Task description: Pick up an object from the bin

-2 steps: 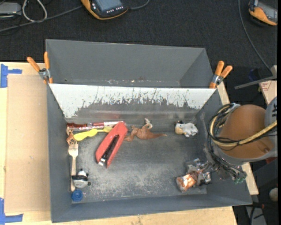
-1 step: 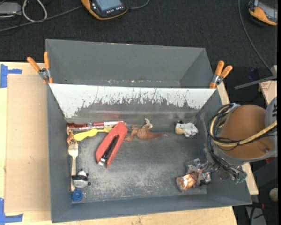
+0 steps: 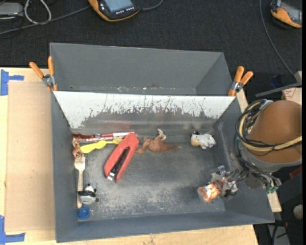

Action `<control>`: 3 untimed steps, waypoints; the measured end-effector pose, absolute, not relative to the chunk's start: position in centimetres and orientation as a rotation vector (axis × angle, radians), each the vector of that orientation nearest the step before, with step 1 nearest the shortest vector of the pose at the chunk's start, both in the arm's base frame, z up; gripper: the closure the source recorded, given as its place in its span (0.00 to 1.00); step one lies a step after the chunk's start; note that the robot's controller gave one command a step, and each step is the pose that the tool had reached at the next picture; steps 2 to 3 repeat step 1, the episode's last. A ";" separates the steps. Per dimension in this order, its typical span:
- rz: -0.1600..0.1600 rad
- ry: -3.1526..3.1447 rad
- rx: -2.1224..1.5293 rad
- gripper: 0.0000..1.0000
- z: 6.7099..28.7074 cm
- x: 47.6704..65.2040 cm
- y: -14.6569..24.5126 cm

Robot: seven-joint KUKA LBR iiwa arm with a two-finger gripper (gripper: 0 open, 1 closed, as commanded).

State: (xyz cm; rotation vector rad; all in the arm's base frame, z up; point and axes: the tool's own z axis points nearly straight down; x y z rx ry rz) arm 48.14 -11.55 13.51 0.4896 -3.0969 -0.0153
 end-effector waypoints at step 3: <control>-0.020 -3.088 0.510 1.00 21.0 48.6 -12.5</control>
Offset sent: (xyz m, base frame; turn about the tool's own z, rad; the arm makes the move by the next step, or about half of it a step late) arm 0.0261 -0.0102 0.2231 -0.0814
